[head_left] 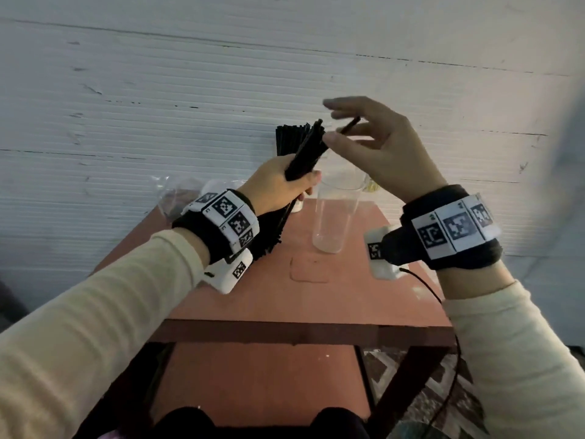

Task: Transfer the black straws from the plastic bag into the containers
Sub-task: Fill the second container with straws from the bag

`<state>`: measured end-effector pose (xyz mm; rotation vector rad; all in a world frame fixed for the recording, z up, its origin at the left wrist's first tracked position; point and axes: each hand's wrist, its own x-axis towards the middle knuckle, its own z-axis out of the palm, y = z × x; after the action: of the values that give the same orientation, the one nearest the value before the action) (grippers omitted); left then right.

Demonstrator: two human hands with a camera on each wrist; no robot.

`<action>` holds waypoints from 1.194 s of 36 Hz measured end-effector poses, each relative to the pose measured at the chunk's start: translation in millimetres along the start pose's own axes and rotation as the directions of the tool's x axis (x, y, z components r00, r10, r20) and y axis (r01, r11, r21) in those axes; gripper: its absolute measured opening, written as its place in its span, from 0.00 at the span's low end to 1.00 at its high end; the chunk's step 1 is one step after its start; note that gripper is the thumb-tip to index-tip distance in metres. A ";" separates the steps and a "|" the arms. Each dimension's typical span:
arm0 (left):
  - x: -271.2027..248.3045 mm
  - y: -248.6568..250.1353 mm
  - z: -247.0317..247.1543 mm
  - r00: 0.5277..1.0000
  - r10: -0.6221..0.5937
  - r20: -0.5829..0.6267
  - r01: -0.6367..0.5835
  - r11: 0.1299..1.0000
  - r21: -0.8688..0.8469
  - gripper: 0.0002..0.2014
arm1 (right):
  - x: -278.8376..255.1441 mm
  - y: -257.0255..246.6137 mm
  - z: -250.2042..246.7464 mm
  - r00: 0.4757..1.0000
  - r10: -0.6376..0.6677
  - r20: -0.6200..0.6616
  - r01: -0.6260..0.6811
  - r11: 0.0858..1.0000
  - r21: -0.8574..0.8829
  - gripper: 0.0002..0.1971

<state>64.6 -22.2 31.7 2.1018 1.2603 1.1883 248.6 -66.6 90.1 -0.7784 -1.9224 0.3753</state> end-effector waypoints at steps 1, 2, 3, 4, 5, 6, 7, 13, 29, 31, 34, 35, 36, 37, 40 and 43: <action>-0.2 5.8 3.5 1.000 -0.004 0.026 0.006 0.999 -0.043 0.11 | 1.7 -2.5 -0.7 0.999 -0.011 -0.043 0.011 1.000 0.006 0.19; -0.4 10.1 8.1 0.999 -0.011 0.048 0.015 0.996 -0.084 0.12 | 3.4 -4.2 -0.3 0.997 -0.023 -0.071 0.024 1.000 0.004 0.19; -1.1 12.6 13.8 0.998 -0.018 0.063 0.026 0.992 -0.127 0.14 | 5.0 -5.3 0.7 0.996 -0.037 -0.084 0.036 0.999 -0.009 0.19; -2.1 13.5 20.0 0.997 -0.028 0.071 0.039 0.986 -0.164 0.16 | 5.8 -6.3 2.3 0.995 -0.049 -0.087 0.047 0.998 -0.028 0.19; -3.9 13.8 26.4 0.996 -0.039 0.076 0.054 0.977 -0.205 0.16 | 6.1 -5.9 4.4 0.995 -0.061 -0.081 0.057 0.997 -0.048 0.19; -6.1 13.8 32.9 0.995 -0.059 0.082 0.077 0.965 -0.249 0.14 | 6.2 -4.4 7.5 0.995 -0.070 -0.070 0.066 0.996 -0.067 0.18; -8.0 12.2 39.1 0.992 -0.081 0.092 0.105 0.949 -0.297 0.11 | 5.6 -2.5 11.0 0.995 -0.081 -0.053 0.076 0.993 -0.090 0.17; -18.6 -11.7 66.9 0.962 -0.224 0.158 0.266 0.900 -0.344 0.13 | -6.4 20.9 33.7 0.968 0.078 0.240 0.010 0.939 -0.343 0.23; -19.0 -21.1 67.7 0.905 -0.309 0.291 0.405 0.834 -0.374 0.26 | -14.1 49.1 51.1 0.994 -0.073 0.075 0.093 0.950 -0.299 0.12; -17.9 -28.7 69.7 0.895 -0.329 0.302 0.427 0.826 -0.367 0.32 | -15.2 50.5 54.9 0.995 -0.099 0.029 0.104 0.955 -0.279 0.12; -20.3 -26.4 67.9 0.882 -0.320 0.346 0.437 0.829 -0.349 0.33 | -15.5 52.4 57.8 0.995 -0.103 -0.001 0.099 0.963 -0.252 0.06; -21.1 -24.3 66.8 0.878 -0.319 0.358 0.442 0.828 -0.345 0.32 | -15.4 53.0 58.3 0.995 -0.102 -0.009 0.096 0.965 -0.246 0.04; -22.5 -22.3 65.6 0.874 -0.312 0.372 0.440 0.833 -0.336 0.30 | -15.3 53.5 58.8 0.995 -0.102 -0.018 0.094 0.966 -0.241 0.03; -22.7 -21.7 65.4 0.872 -0.312 0.378 0.438 0.842 -0.316 0.26 | -15.3 53.5 59.2 0.995 -0.101 -0.026 0.092 0.967 -0.238 0.02; -21.7 -22.6 66.9 0.881 -0.338 0.332 0.422 0.879 -0.223 0.20 | -15.9 51.7 60.0 0.993 -0.104 -0.047 0.091 0.970 -0.226 0.02; -21.0 -22.9 68.2 0.886 -0.364 0.286 0.429 0.877 -0.214 0.16 | -16.7 50.2 59.4 0.991 -0.105 -0.087 0.086 0.976 -0.200 0.05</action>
<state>105.0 -23.7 -31.4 1.6234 1.2583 0.8412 219.1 -36.0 22.9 -0.8127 -1.9161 0.0877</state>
